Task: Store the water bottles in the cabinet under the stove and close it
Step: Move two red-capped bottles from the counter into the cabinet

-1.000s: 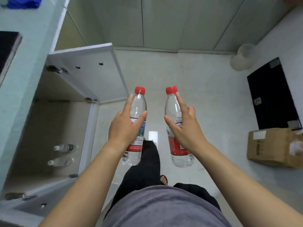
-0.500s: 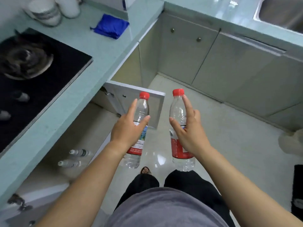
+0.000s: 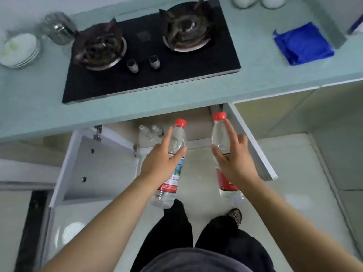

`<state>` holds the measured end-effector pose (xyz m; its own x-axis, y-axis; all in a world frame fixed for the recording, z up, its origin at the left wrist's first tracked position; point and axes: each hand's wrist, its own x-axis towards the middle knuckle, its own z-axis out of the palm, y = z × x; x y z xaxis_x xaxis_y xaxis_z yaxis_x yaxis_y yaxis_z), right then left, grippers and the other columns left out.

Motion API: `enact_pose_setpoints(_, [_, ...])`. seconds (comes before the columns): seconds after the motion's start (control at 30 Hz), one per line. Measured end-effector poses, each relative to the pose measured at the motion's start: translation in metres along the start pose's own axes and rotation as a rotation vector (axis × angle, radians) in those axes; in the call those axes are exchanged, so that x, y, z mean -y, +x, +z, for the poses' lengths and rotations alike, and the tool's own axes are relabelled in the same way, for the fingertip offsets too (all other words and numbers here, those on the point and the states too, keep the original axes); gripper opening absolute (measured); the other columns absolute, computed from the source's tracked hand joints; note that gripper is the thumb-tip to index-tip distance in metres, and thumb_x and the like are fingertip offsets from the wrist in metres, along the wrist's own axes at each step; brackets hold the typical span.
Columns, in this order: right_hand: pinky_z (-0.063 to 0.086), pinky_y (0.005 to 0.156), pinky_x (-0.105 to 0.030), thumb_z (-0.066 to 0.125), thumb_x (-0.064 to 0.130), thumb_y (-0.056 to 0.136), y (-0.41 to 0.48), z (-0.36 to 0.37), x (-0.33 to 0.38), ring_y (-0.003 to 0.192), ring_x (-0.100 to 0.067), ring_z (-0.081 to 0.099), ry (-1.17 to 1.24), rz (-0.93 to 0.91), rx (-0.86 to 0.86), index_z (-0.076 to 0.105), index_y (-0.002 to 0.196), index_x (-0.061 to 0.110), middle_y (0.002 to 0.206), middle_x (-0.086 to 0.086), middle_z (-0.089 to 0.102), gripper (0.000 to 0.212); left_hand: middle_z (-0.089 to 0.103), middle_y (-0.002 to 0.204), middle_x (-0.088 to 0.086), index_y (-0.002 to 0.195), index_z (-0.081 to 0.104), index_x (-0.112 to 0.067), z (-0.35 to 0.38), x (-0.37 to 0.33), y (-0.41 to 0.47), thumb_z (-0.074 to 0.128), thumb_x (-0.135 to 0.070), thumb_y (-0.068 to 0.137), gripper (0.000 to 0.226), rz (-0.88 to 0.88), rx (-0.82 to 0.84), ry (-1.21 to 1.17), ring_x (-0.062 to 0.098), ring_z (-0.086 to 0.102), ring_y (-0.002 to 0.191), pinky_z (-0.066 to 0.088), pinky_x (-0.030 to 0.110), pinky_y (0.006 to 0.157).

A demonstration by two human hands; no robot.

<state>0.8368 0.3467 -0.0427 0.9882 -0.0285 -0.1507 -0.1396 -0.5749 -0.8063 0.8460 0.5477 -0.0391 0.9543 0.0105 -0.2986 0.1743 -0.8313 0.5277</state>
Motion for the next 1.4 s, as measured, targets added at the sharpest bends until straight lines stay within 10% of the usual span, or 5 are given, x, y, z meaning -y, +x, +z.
enact_pose_setpoints(0.67, [0.039,0.067,-0.028,0.050,0.041,0.091,0.120,0.252,-0.037,0.061,-0.014,0.054,-0.247,-0.131,0.434,-0.001,0.140,0.053,0.116,0.000,0.036,0.072,0.056,0.120,0.016,0.141,0.002,-0.047,0.044,0.263,0.140,0.043,-0.064,0.083,0.072,-0.198,0.054,0.070,0.035,0.058,0.102,0.049,0.045,0.085])
enact_pose_setpoints(1.13, [0.041,0.077,-0.018,0.056,0.033,0.089,0.295,0.503,-0.289,0.086,-0.010,0.053,-0.121,-0.435,0.282,0.007,0.140,0.051,0.125,0.000,0.035,0.073,0.056,0.091,0.016,0.143,0.000,-0.047,0.258,0.503,0.343,0.043,-0.059,0.086,0.072,-0.181,-0.258,0.108,0.036,0.058,0.083,0.049,0.041,0.073])
enact_pose_setpoints(1.4, [0.038,0.077,-0.017,0.057,0.037,0.087,0.367,0.605,-0.378,0.098,-0.004,0.049,0.004,-0.523,0.118,0.004,0.128,0.065,0.124,0.005,0.039,0.073,0.056,0.113,0.016,0.142,0.000,-0.048,0.331,0.589,0.423,0.041,-0.063,0.082,0.074,-0.103,-0.437,0.103,0.037,0.060,0.086,0.052,0.048,0.074])
